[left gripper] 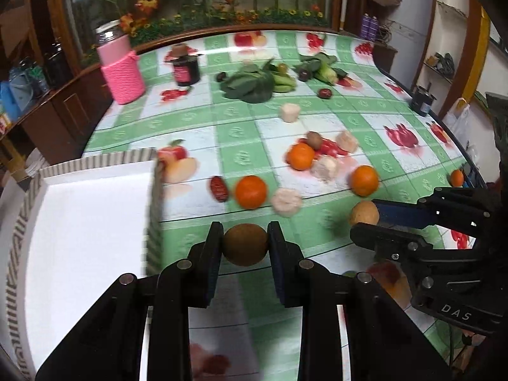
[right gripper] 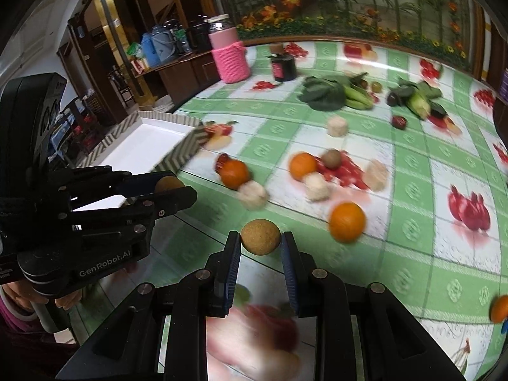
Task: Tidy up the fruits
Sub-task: 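Carry both fruits over the white striped tray and open both grippers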
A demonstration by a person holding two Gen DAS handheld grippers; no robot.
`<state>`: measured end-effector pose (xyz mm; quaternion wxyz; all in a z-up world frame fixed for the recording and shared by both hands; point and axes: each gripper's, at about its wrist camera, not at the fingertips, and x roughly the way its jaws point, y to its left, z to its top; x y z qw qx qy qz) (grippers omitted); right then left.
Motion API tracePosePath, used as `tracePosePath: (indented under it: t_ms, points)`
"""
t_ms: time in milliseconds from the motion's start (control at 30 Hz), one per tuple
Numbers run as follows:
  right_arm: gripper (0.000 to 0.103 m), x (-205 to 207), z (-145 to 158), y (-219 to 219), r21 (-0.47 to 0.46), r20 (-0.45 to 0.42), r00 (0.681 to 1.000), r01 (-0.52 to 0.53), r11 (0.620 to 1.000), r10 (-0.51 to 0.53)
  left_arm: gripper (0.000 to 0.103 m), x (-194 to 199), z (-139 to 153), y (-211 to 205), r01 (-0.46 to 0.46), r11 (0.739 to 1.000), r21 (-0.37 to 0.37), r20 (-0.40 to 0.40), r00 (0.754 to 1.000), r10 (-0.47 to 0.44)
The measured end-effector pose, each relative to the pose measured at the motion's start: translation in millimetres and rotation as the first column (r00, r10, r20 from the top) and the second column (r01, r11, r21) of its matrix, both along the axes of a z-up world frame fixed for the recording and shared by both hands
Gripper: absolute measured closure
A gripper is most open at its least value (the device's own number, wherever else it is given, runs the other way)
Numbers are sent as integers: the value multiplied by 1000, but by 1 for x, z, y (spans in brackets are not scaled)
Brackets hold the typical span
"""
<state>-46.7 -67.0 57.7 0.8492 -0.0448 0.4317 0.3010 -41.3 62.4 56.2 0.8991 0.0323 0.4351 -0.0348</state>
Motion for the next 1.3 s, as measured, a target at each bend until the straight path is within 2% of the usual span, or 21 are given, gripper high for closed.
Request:
tracePosePath:
  t_ms: [367,800,1033,1167,1300]
  points:
    - [77,12,15,73,14,22,994,-104,994,104,77,11,8,70,-118,992,32,-17,993,119]
    - [76,52,10,176,-14,15,967,-252,968,253,77,48,-12,161,-295,956,1,-92,952,294]
    - [76,67,-19,216,-67,-36,953,-304,950,302,77,58,-30,180,-347,937,25,-126,929,348]
    - [76,72,-29,224,-72,-50,948,-316,946,313,77,58,-36,185,-371,928,19,-137,919,370]
    - [73,72,-29,223,-62,-46,946,-322,945,320,74,56,-36,184,-378,925,44,-134,915,380]
